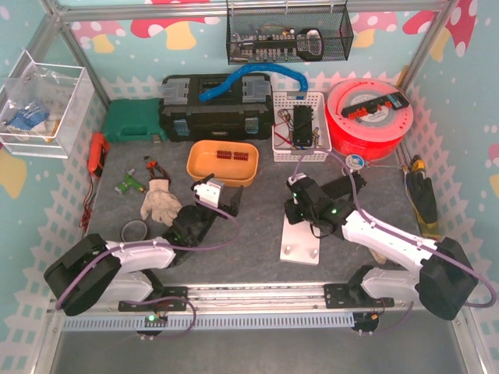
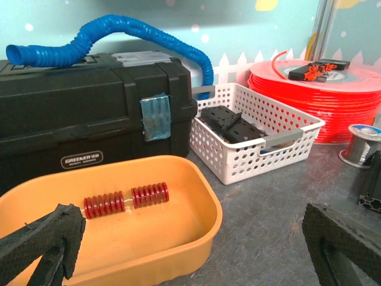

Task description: Install the large spring

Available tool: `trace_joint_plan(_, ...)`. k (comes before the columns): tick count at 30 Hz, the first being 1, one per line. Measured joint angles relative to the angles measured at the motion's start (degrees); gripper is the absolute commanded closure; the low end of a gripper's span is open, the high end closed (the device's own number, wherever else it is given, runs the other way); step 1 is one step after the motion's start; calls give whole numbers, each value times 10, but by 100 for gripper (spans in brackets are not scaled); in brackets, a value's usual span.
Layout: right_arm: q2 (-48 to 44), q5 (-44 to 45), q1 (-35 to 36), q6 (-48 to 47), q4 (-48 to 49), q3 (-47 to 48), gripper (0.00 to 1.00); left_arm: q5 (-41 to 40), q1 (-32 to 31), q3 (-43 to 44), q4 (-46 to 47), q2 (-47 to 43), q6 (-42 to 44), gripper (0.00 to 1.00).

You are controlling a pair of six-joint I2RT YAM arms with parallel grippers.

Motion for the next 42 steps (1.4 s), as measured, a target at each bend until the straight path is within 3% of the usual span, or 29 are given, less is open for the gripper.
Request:
trace_joint_plan(10,19,0,0,3,28,-18,72,-3,0,0,0,0,0,1)
trace_joint_plan(17,53,0,0,12,44,-23,45,-7,0,0,-5,0,0,1)
trace_joint_plan(23,53,2,0,17,54,-23,29,-11,0,0,-10,1,0,1)
trace_joint_plan(32,-27,24,0,1,48,2,8,-30,3,3,-21,14,-7,1)
trace_joint_plan(35,-65,53,0,-21,60,19,2,-43,19,19,-44,18,-38,1)
trace_joint_plan(42,-113,128,0,-70,118,29,2,-22,119,143,-196,25,-216,1)
